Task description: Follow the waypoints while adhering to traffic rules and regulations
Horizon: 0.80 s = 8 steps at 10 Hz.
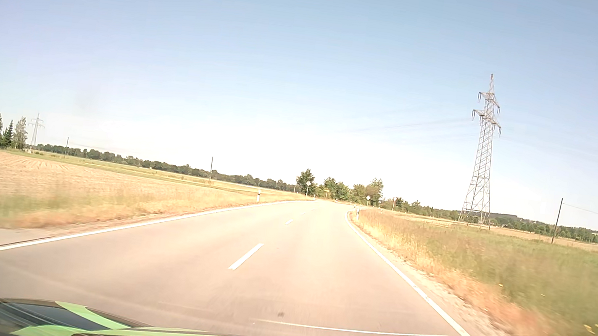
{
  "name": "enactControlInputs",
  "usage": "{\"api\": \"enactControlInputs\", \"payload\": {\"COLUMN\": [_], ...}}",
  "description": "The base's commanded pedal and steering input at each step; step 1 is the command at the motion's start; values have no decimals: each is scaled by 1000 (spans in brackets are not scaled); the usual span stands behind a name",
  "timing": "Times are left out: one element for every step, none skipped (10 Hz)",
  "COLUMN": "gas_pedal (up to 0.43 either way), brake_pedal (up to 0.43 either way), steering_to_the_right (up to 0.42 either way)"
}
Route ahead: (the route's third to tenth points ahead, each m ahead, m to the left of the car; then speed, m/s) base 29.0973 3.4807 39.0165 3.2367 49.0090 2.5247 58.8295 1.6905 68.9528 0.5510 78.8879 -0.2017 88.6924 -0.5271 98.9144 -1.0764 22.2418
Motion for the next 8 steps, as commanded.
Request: {"api": "enactControlInputs", "payload": {"gas_pedal": [197, 209, 209, 228, 228, 240, 260, 268], "brake_pedal": [0, 0, 0, 0, 0, 0, 0, 0], "steering_to_the_right": [2, 3, 5, 6, 6, 6, 6, 6]}}
